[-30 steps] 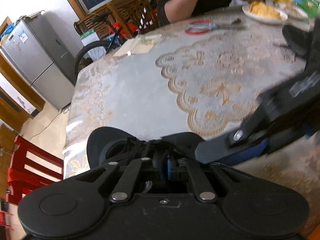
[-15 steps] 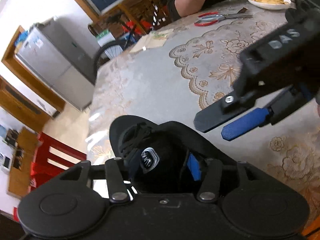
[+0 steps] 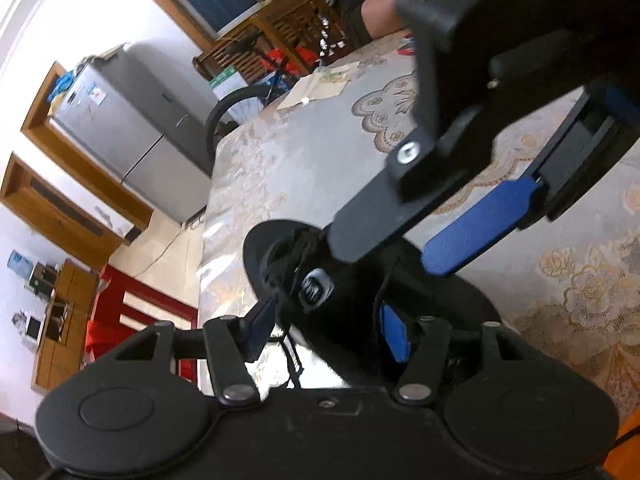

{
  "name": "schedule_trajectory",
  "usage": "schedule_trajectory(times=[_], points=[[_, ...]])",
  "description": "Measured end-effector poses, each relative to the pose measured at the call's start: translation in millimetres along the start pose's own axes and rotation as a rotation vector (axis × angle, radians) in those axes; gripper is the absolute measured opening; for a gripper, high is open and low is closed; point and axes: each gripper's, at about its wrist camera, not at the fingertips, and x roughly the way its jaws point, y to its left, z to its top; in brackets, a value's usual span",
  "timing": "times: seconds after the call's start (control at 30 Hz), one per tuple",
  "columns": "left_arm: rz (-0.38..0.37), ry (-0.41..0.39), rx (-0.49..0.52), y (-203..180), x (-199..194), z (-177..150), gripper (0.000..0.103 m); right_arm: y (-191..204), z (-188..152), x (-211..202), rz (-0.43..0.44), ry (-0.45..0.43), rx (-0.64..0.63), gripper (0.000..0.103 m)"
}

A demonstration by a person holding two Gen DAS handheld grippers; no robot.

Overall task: Lace up shoes with both hands
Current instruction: 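Release the sneaker with both tools and set it flat on the table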

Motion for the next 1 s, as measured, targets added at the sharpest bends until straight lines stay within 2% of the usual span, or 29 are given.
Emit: schedule_trajectory(times=[0.17,0.33,0.47,0.57,0.63,0.7,0.83,0.9,0.97,1.0], points=[[-0.01,0.023,-0.07,15,-15,-21,0.062,-6,-6,20,-0.035,0.025,0.061,0.052],[-0.034,0.029,-0.184,30,-19,-28,0.062,-6,-12,35,-0.071,0.028,0.086,0.048],[-0.059,-0.008,-0.245,37,-24,-25,0.062,3,-16,28,-0.103,-0.008,0.02,0.048],[-0.045,-0.025,-0.28,52,-30,-24,0.062,7,-17,20,-0.111,-0.024,-0.038,0.048],[-0.039,-0.018,-0.32,67,-29,-26,0.065,16,-19,19,-0.148,0.004,-0.156,0.048],[-0.054,0.008,-0.362,84,-20,-31,0.066,29,-23,25,-0.221,0.064,-0.288,0.048],[-0.093,0.025,-0.409,109,10,-26,0.066,24,-15,38,-0.238,0.111,-0.177,0.046],[-0.132,0.043,-0.4,110,33,-14,0.066,15,-6,43,-0.243,0.094,-0.062,0.044],[-0.171,0.061,-0.39,112,56,-1,0.066,7,6,50,-0.318,0.066,0.015,0.027],[-0.191,0.071,-0.386,112,67,6,0.066,10,11,55,-0.366,0.048,-0.026,0.02]])
